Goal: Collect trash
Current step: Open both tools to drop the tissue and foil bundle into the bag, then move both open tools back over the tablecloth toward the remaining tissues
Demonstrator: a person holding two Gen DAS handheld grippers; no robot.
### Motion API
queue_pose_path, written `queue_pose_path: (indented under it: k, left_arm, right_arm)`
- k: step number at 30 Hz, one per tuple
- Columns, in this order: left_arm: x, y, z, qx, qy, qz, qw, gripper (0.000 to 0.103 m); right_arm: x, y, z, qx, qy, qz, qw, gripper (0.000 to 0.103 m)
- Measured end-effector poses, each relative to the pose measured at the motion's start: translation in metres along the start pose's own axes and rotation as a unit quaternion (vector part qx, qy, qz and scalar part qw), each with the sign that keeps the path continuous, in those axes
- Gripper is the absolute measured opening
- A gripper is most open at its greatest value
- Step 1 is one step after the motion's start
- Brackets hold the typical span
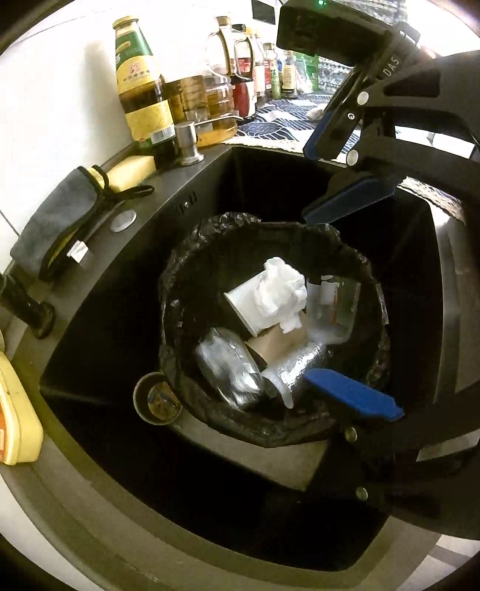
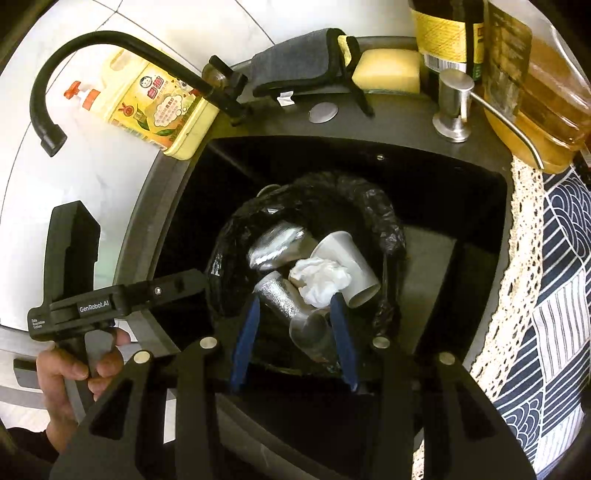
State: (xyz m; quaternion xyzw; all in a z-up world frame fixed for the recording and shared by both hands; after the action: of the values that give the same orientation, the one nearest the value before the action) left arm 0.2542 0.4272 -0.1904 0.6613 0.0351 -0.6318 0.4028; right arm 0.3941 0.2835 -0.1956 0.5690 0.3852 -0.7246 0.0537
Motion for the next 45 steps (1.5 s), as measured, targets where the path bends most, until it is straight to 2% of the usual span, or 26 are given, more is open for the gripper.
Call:
queue_pose_path:
  k: [12, 14, 22, 25, 30, 32, 36, 39, 41, 45]
  left_arm:
    - [-0.013, 0.015, 0.022, 0.026, 0.020, -0.008, 0.9994, 0.079]
    - [-0.014, 0.016, 0.026, 0.029, 0.020, -0.011, 0.9993, 0.079]
    - [-0.014, 0.014, 0.044, 0.033, 0.019, -0.027, 0.9989, 0.079]
    - [-0.009, 0.014, 0.049, 0.034, 0.014, -0.033, 0.9988, 0.084]
    - [0.002, 0.021, 0.058, 0.047, 0.008, -0.049, 0.9976, 0.087]
    - [0.004, 0.023, 0.061, 0.048, 0.012, -0.054, 0.9973, 0.092]
    - [0.010, 0.038, 0.066, 0.056, 0.016, -0.063, 0.9963, 0.093]
    - [0.015, 0.053, 0.071, 0.068, 0.020, -0.073, 0.9949, 0.096]
    - [0.021, 0.064, 0.074, 0.078, 0.018, -0.083, 0.9933, 0.096]
    - [0.033, 0.088, 0.083, 0.086, 0.013, -0.081, 0.9929, 0.096]
  right_arm:
    - [-0.022, -0.002, 0.025, 0.004, 0.027, 0.006, 1.000, 0.043]
    - [-0.025, -0.002, 0.031, 0.007, 0.031, 0.006, 0.999, 0.048]
    - [-0.029, 0.002, 0.056, 0.025, 0.039, 0.003, 0.999, 0.053]
    - [-0.029, 0.006, 0.064, 0.034, 0.039, 0.000, 0.999, 0.057]
    - [-0.028, 0.017, 0.081, 0.050, 0.034, 0.000, 0.998, 0.060]
    - [-0.031, 0.022, 0.088, 0.051, 0.034, 0.002, 0.998, 0.065]
    - [-0.040, 0.036, 0.101, 0.059, 0.039, 0.002, 0.997, 0.071]
    - [-0.051, 0.050, 0.111, 0.063, 0.047, 0.003, 0.997, 0.072]
    - [-0.061, 0.062, 0.120, 0.070, 0.055, 0.006, 0.996, 0.077]
    - [-0.084, 0.087, 0.138, 0.078, 0.076, 0.021, 0.994, 0.078]
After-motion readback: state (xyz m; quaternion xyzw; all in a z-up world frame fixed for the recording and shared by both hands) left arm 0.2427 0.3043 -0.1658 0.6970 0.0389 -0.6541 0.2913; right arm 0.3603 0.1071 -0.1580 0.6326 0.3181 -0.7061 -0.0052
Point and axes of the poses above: each gripper's, at about its wrist camera, not at the fingertips, and x roughly the way its jaws point, y to its right, z to its underside, the point moved 4 cm from there along x, roughly the way its jaws point, and after that the axes turned 14 degrees about -y, right-handed, at the moved point
